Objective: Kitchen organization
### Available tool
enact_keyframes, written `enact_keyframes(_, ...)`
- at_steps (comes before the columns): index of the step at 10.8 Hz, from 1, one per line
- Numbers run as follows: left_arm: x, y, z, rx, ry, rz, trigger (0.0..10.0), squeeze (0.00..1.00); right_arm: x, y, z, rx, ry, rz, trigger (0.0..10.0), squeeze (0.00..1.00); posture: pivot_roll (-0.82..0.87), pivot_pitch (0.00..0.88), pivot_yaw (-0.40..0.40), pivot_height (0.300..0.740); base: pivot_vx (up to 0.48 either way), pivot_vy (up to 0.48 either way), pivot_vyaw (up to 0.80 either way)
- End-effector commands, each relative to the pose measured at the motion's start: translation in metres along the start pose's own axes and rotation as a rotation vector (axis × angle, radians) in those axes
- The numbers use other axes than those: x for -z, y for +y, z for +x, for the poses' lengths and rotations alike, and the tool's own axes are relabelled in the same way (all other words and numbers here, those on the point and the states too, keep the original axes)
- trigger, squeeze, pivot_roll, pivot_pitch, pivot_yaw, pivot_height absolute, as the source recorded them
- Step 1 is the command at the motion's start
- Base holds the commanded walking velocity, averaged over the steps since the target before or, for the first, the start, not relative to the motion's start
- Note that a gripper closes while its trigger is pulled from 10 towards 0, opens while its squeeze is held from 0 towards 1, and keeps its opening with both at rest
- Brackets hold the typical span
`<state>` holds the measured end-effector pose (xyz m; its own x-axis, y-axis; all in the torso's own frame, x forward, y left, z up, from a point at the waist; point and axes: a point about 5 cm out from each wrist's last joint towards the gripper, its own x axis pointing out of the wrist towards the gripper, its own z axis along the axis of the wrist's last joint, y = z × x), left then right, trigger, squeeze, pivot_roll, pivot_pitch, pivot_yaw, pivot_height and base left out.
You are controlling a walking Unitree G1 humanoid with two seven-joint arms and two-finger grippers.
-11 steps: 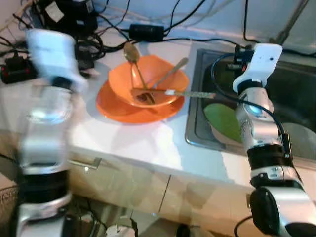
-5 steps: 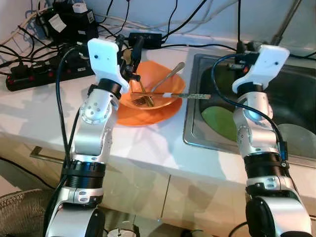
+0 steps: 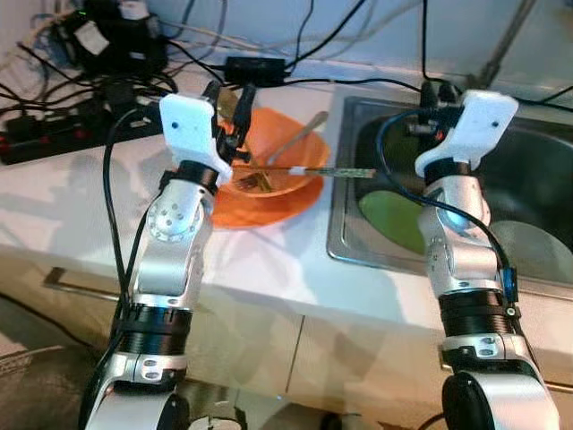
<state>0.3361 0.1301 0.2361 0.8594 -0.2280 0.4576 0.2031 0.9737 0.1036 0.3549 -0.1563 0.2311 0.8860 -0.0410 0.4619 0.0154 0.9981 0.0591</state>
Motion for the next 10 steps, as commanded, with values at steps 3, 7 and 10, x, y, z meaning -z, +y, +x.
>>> enact_keyframes(3, -0.004, -0.007, 0.000, 0.003, -0.030, 0.014, 10.0, 0.00, -0.002, 0.004, -0.002, -0.036, -0.004, 0.002, 10.0, 0.00, 0.04, 0.109, -0.063, 0.740, 0.000, 0.000, 0.00)
enact_keyframes(7, -0.004, -0.009, 0.009, 0.049, -0.035, 0.051, 10.0, 0.00, 0.000, -0.002, -0.005, -0.014, -0.001, -0.013, 10.0, 0.00, 0.01, 0.045, -0.030, 0.740, 0.000, 0.000, 0.00)
enact_keyframes(10, 0.007, -0.006, 0.007, 0.055, 0.014, 0.035, 10.0, 0.00, 0.014, 0.017, -0.011, -0.021, 0.042, 0.030, 10.0, 0.00, 0.03, 0.026, 0.016, 0.740, 0.000, 0.000, 0.00)
